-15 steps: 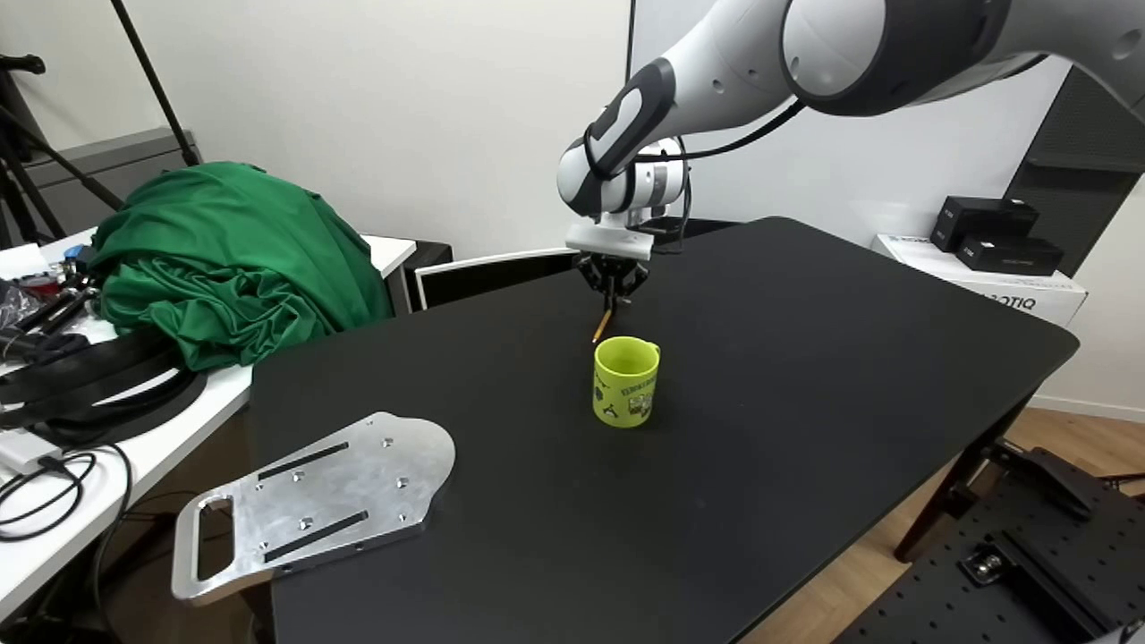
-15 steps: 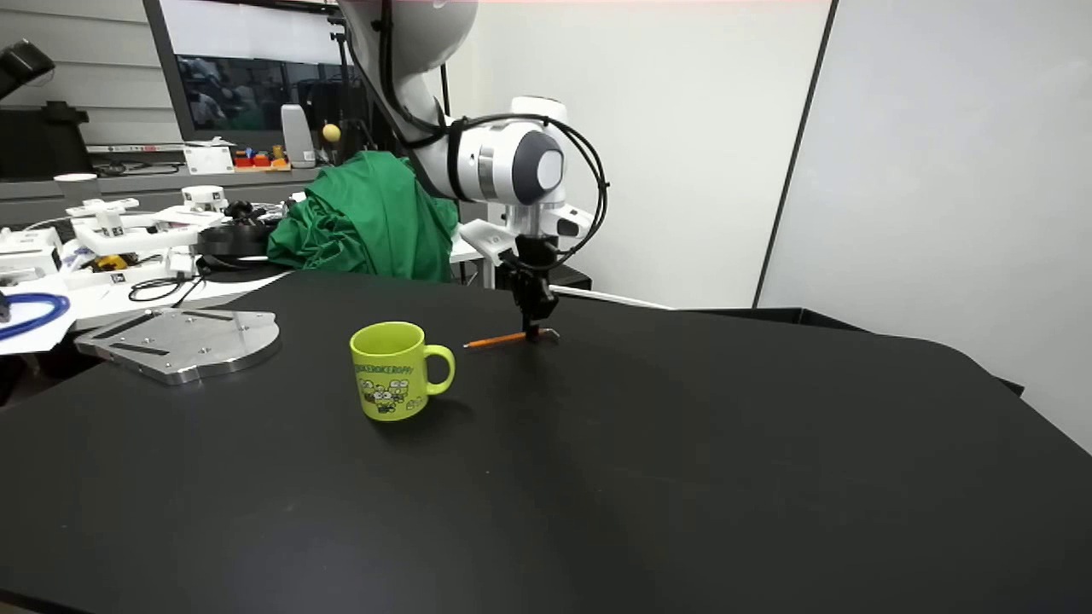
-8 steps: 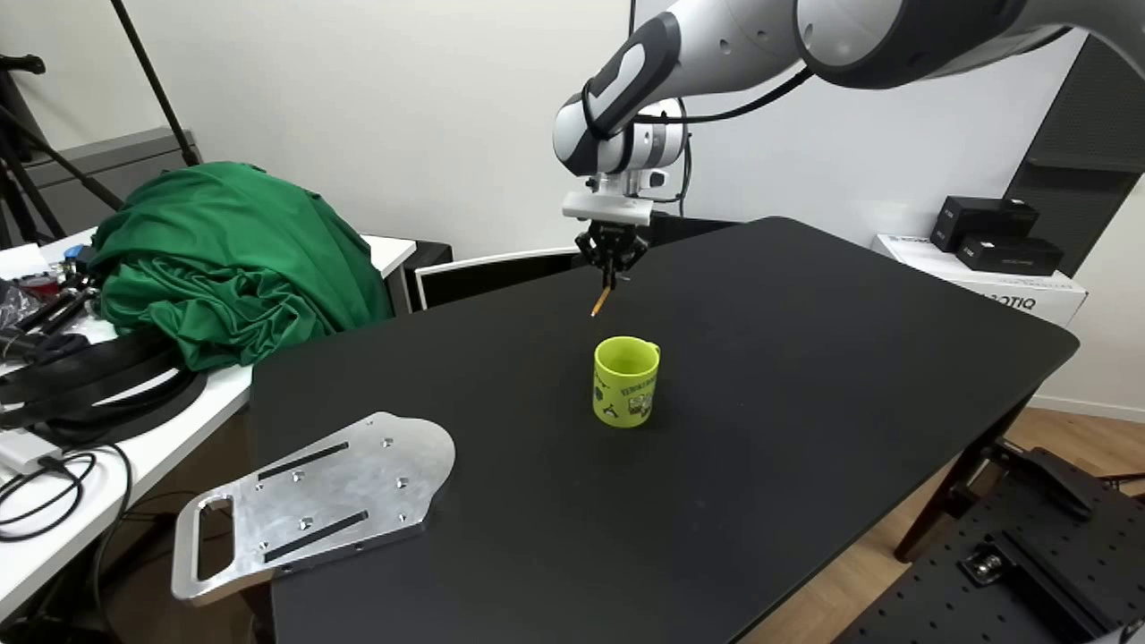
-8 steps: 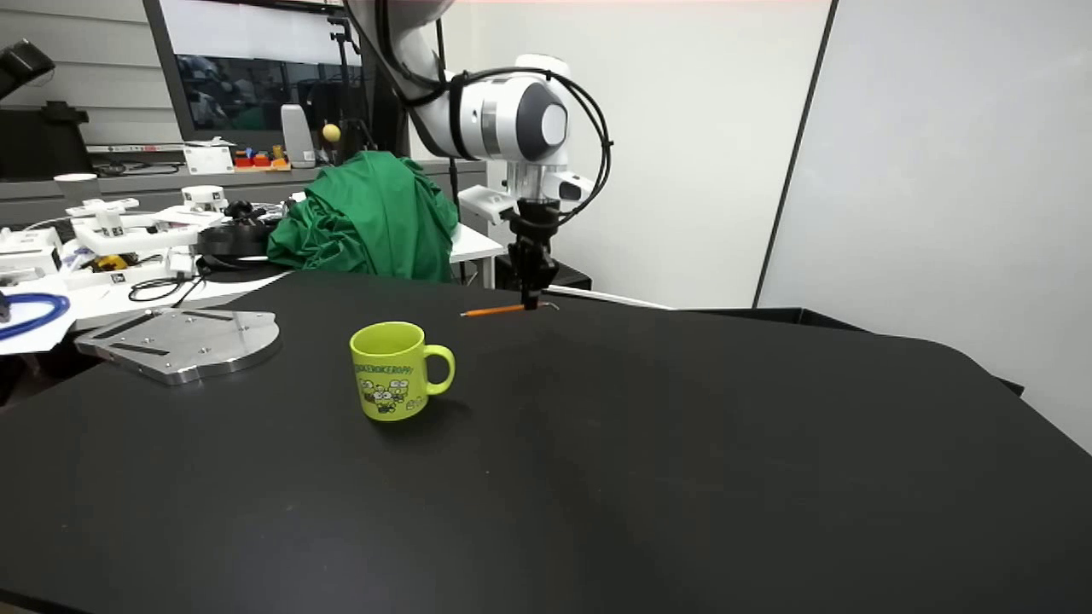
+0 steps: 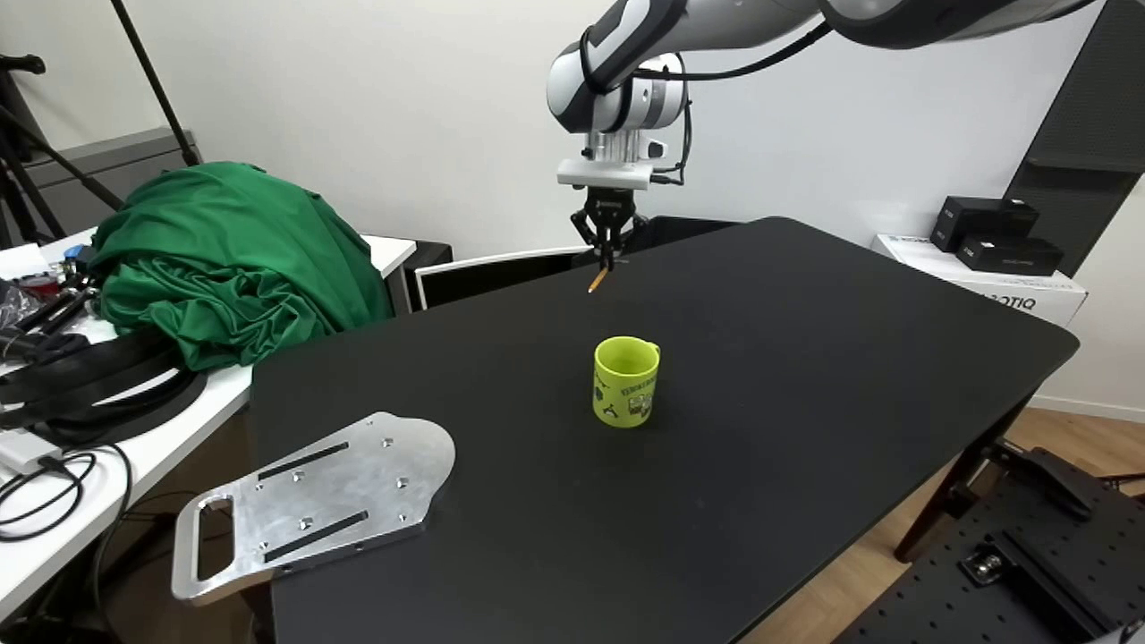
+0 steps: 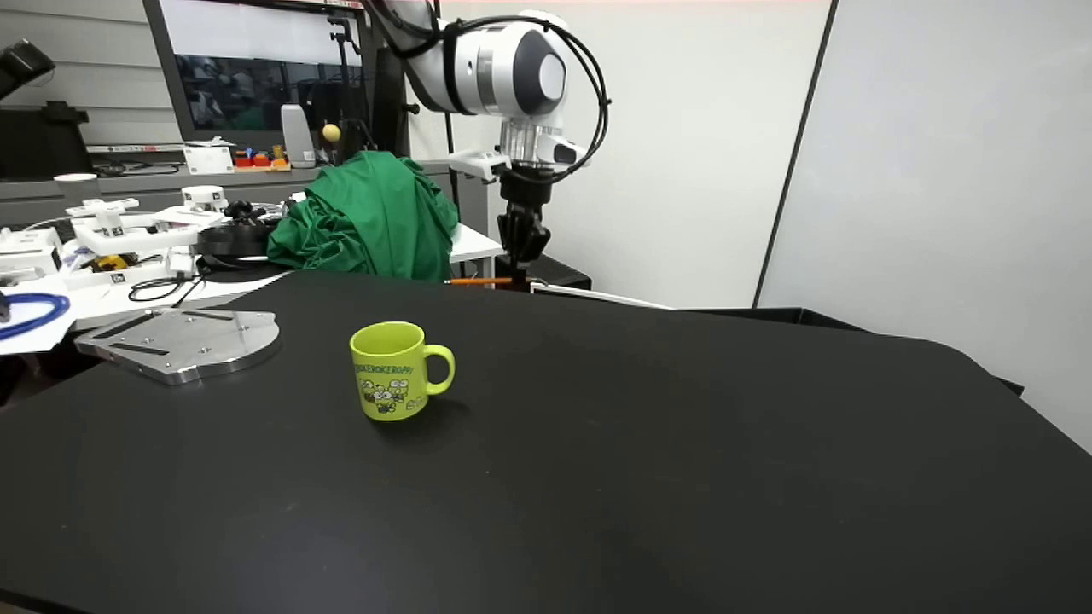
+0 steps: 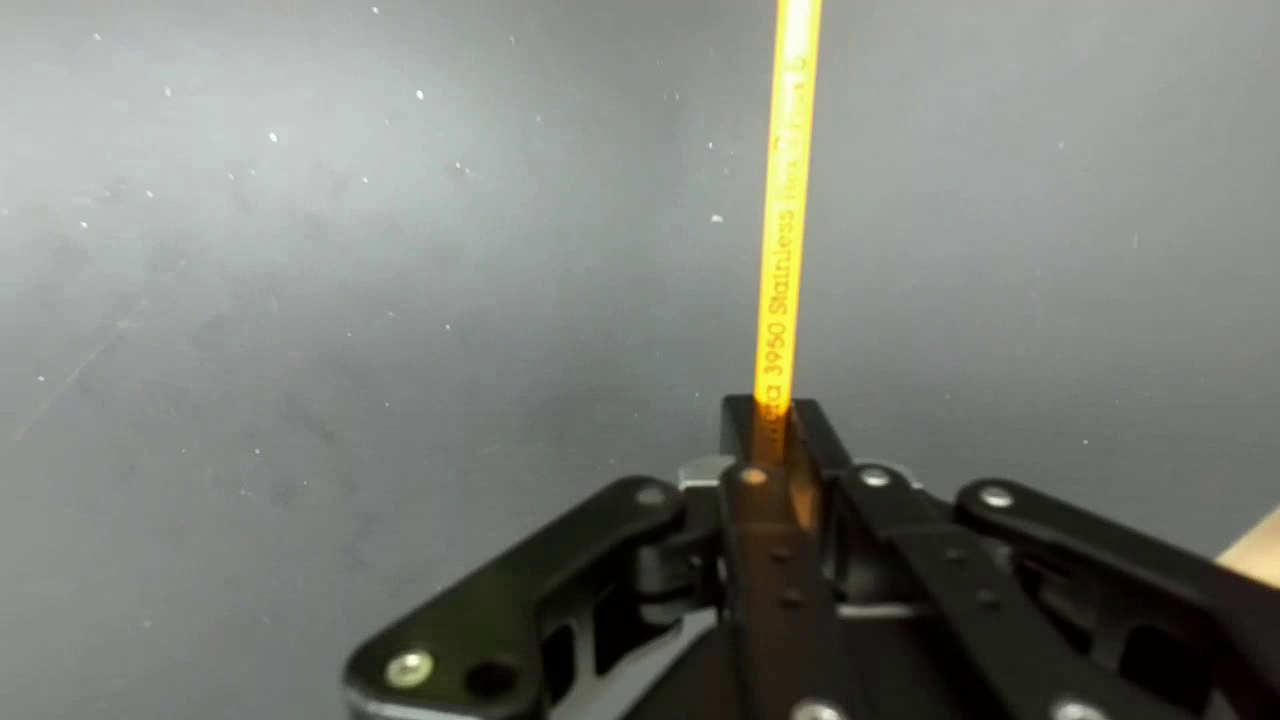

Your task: Place orange object on the table into the green mug

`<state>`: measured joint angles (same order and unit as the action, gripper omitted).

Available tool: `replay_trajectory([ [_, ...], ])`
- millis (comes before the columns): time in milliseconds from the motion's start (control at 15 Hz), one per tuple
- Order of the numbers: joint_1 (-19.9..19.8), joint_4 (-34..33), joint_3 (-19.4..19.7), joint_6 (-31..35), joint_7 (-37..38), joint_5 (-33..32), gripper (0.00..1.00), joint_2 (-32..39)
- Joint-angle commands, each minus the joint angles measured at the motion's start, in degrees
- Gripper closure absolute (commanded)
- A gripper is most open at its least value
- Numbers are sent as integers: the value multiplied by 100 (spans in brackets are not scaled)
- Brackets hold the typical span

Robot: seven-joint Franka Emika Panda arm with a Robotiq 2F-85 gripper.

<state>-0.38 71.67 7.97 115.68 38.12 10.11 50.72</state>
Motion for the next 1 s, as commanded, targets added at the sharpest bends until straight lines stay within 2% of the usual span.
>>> replay_trajectory([
  [0,-143,-198,-203,-967,25,148,98,-190],
  [333,-496,-832,-509,-3125,-140,728,98,-110],
  [533,-688,-1119,-583,-4154,-15,1170,98,22],
  [733,-825,-1194,-591,-4725,49,1598,98,158],
  [933,-899,-1136,-585,-4998,96,1932,98,297],
])
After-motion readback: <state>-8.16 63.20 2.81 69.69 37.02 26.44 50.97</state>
